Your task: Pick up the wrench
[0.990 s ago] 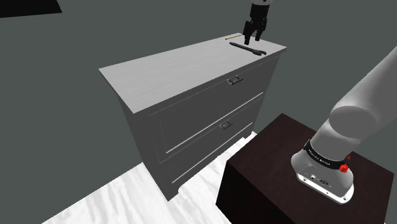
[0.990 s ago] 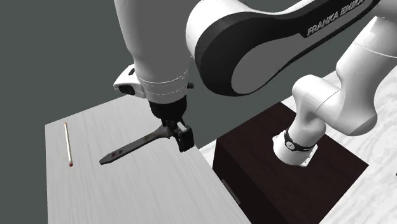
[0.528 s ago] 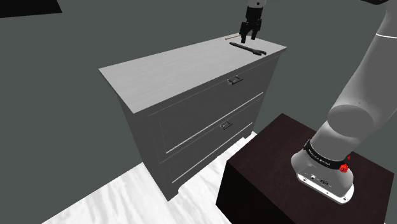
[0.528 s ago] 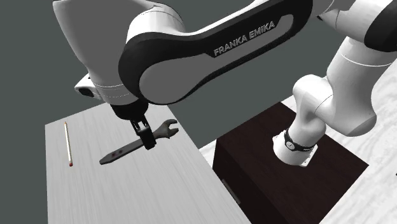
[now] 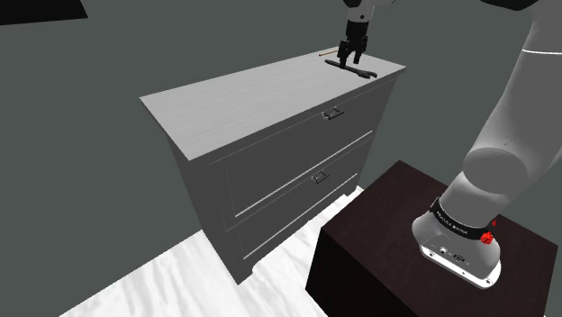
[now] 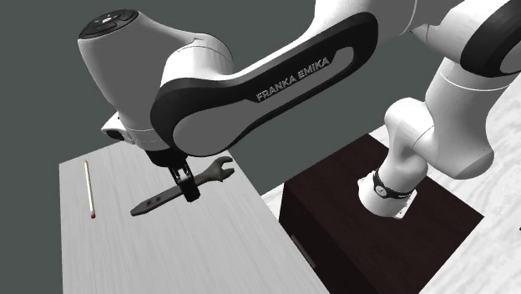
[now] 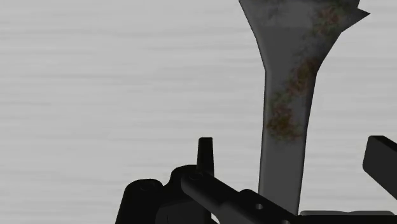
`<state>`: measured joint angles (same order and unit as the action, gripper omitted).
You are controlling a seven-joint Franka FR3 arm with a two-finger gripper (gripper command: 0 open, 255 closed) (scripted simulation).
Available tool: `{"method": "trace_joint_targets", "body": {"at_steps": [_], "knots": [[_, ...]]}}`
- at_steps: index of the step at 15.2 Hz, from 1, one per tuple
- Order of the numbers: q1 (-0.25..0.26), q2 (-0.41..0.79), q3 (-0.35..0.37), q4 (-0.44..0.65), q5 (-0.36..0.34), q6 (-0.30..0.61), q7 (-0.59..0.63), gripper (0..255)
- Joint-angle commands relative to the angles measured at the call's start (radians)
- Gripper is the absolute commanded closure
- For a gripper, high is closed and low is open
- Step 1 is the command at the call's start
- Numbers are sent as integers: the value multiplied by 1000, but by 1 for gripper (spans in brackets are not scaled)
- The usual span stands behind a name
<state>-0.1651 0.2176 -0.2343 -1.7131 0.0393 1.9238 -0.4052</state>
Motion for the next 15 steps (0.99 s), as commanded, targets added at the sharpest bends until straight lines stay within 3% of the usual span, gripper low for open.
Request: {"method": "trace_joint_targets", "body": {"at_steps": [1, 2, 3, 12, 15], "knots": [[0, 7, 1, -11, 2, 18, 0, 0], [0, 7, 1, -10, 2, 18, 0, 0], [0, 7, 1, -11, 2, 19, 0, 255], [0, 7, 1, -10, 2, 18, 0, 255], [0, 0, 1, 21, 0, -20, 1, 255]]}}
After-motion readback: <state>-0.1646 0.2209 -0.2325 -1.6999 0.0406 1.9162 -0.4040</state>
